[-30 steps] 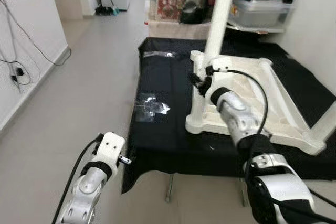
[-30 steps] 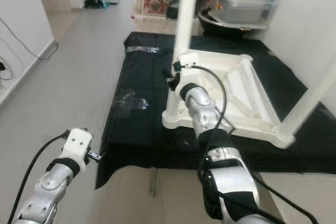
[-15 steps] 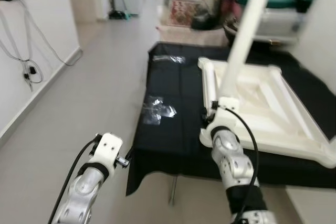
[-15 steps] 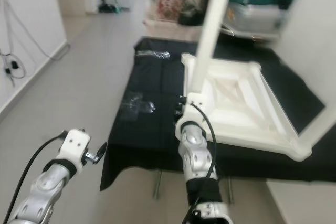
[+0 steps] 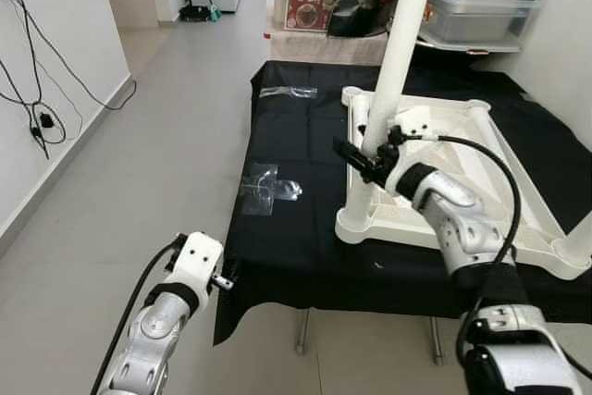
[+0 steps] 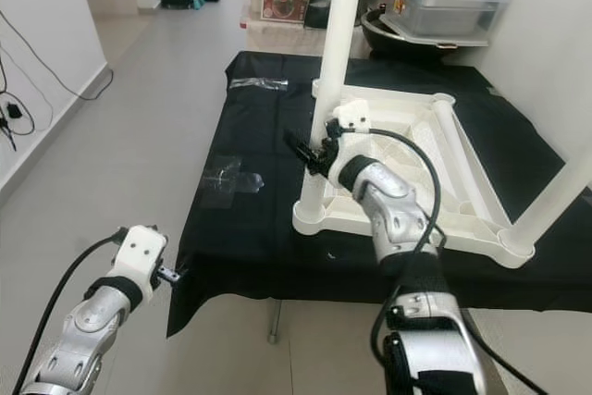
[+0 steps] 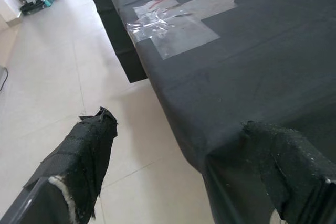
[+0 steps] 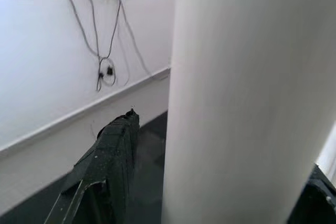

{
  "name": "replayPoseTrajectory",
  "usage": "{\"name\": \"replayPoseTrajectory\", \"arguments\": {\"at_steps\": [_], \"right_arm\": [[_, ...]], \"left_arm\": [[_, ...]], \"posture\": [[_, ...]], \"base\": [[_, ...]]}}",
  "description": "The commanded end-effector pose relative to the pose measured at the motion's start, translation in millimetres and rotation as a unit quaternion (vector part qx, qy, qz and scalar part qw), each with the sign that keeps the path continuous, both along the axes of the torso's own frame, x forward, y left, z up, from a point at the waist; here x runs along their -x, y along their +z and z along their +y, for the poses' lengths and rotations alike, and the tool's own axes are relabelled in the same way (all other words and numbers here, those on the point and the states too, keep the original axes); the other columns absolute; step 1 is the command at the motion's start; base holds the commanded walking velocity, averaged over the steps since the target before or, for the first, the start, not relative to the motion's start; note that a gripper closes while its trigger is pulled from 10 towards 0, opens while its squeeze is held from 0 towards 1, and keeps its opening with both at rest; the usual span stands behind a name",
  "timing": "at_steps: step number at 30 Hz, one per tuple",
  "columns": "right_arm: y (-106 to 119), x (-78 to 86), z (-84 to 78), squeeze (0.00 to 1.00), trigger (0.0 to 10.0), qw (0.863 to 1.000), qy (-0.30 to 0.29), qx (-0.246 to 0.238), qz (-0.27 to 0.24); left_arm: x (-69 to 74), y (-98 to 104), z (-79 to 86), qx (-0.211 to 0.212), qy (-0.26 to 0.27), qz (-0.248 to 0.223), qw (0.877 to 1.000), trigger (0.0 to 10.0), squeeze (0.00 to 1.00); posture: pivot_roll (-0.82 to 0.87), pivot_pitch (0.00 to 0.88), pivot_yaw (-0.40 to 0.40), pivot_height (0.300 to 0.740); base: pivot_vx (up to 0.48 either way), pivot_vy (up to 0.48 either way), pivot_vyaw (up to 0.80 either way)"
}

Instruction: Building children table

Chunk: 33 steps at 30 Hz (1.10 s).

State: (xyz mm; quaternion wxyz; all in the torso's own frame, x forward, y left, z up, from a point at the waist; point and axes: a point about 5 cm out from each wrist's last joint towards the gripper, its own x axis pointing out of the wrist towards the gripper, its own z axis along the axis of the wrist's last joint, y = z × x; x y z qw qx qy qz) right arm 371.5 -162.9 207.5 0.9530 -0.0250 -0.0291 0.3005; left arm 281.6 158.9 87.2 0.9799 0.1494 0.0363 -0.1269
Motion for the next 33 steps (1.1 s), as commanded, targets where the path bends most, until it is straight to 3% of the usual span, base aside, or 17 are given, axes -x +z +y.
{"name": "replayPoseTrajectory", "arguments": {"at_steps": [1,2,3,4,5,7,8,9,11,12,14,15,17,18,24,29,33], "right_arm": [[-8,1.3,15.7,0.00,10.0,0.999,0.050,0.012,0.013],[-21,-13.8,-1.0,0.00,0.0,0.990,-0.129,0.002,0.052],[-21,-13.8,-1.0,0.00,0.0,0.990,-0.129,0.002,0.052],[-32,-19.9,-13.3,0.00,0.0,0.963,-0.255,0.005,0.082],[-32,-19.9,-13.3,0.00,0.0,0.963,-0.255,0.005,0.082],[-61,-6.6,-57.5,0.00,0.0,0.848,-0.510,-0.037,0.135],[-61,-6.6,-57.5,0.00,0.0,0.848,-0.510,-0.037,0.135],[-71,4.1,-71.8,0.00,0.0,0.812,-0.564,-0.043,0.141],[-81,12.2,-74.2,0.00,0.0,0.801,-0.576,-0.057,0.154],[-81,12.2,-74.2,0.00,0.0,0.801,-0.576,-0.057,0.154],[-79,14.3,-51.1,0.00,10.0,0.845,-0.510,-0.078,0.143],[-71,13.3,-33.5,0.00,10.0,0.877,-0.454,-0.089,0.127],[-59,12.6,-12.0,0.00,10.0,0.910,-0.391,-0.097,0.100],[-54,12.5,-5.2,1.00,10.0,0.918,-0.371,-0.108,0.087],[-36,19.1,5.4,1.00,10.0,0.937,-0.330,-0.112,0.019],[-24,49.6,14.8,1.00,10.0,0.958,-0.276,-0.071,-0.023],[-42,84.3,30.8,1.00,10.0,0.988,-0.143,-0.024,0.056]], "left_arm": [[0.1,-1,-1.7,-0.001,-0.001,0.000,1.000,10.0,0.00],[1.5,-2,1.1,-0.002,0.002,0.001,1.000,10.0,0.00],[1.5,-2,1.1,-0.002,0.002,0.001,1.000,10.0,0.00],[2.7,-2,3.1,-0.003,0.005,0.002,1.000,10.0,0.00],[2.7,-2,3.1,-0.003,0.005,0.002,1.000,10.0,0.00],[5.1,-4,2.5,-0.003,0.007,0.003,1.000,10.0,0.00],[5.1,-4,2.5,-0.003,0.007,0.003,1.000,10.0,0.00],[5.6,-4,1.3,-0.002,0.006,0.004,1.000,10.0,0.00],[6.1,-4,0.6,-0.002,0.004,0.004,1.000,10.0,0.00],[6.1,-4,0.6,-0.002,0.004,0.004,1.000,10.0,0.00],[7.1,-3,3.8,-0.004,0.002,0.006,1.000,10.0,0.00],[7.3,-4,6.6,-0.008,0.002,0.008,1.000,10.0,0.00],[7.1,-4,9.4,-0.012,0.001,0.010,1.000,10.0,0.00],[6.6,-4,9.4,-0.012,0.001,0.010,1.000,10.0,0.00],[5.2,-3,4.1,-0.010,-0.004,0.008,1.000,10.0,0.00],[12.5,-6,8.6,-0.010,0.001,0.014,1.000,10.0,0.00],[16.2,-8,13.2,-0.011,0.008,0.018,1.000,10.0,0.00]], "posture": [[0.10,0.000,-0.078,0.740],[0.11,0.000,-0.084,0.740],[0.11,0.000,-0.084,0.740],[0.11,0.000,-0.083,0.740],[0.11,0.000,-0.083,0.740],[0.11,0.000,-0.080,0.740],[0.11,0.000,-0.080,0.740],[0.11,0.000,-0.080,0.740],[0.11,0.000,-0.069,0.740],[0.11,0.000,-0.069,0.740],[0.10,0.000,-0.056,0.740],[0.09,0.000,-0.049,0.740],[0.08,0.000,-0.046,0.740],[0.08,0.000,-0.046,0.740],[0.09,0.000,-0.048,0.740],[0.08,0.000,-0.056,0.740],[0.07,0.000,-0.056,0.740]], "base": [[0.000,0.000,0.00],[0.000,0.000,0.00],[0.000,0.000,0.00],[0.000,0.000,0.00],[0.000,0.000,0.00],[0.000,0.000,0.00],[0.000,0.000,0.00],[0.000,0.000,0.00],[0.000,0.000,0.00],[0.000,0.000,0.00],[0.000,0.000,0.00],[0.000,0.000,0.00],[0.000,0.000,0.00],[0.000,0.000,0.00],[0.000,0.000,0.00],[0.000,0.000,0.00],[0.000,0.000,0.00]]}}
